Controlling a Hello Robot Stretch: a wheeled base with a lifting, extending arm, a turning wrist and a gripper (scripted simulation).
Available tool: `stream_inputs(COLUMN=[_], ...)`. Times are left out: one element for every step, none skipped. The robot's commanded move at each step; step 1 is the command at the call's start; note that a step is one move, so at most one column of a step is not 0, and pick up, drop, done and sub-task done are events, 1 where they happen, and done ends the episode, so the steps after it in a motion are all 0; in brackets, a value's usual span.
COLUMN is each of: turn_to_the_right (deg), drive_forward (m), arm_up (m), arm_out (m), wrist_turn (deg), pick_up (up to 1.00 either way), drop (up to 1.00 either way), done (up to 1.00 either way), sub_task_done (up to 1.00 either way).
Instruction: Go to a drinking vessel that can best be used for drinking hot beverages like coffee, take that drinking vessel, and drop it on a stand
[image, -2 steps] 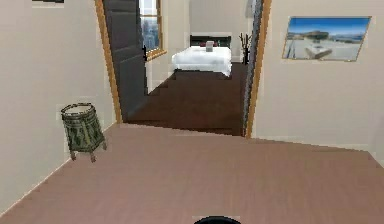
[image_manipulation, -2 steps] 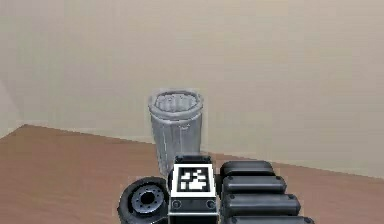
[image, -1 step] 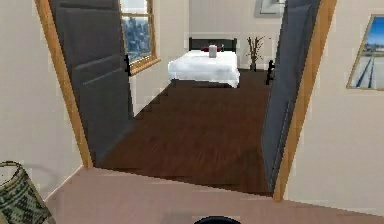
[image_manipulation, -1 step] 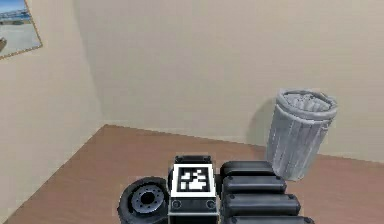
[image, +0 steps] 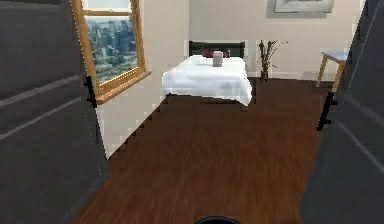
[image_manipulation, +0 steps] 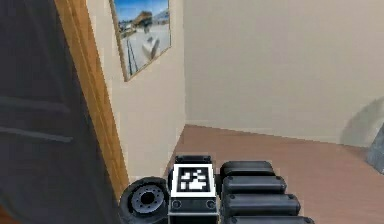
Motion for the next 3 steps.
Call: stream_inputs(turn_to_the_right=[6.0,0.0,3.0], drive_forward=[0.0,0.1,0.0], arm_up=[0.0,0.0,0.0], arm_out=[0.0,0.0,0.0], wrist_turn=[0.0,0.0,0.0], pick_up=[0.0,0.0,0.0], drop=[0.0,0.0,0.0], done=[0.0,0.0,0.0], sub_task_done=[0.0,0.0,0.0])
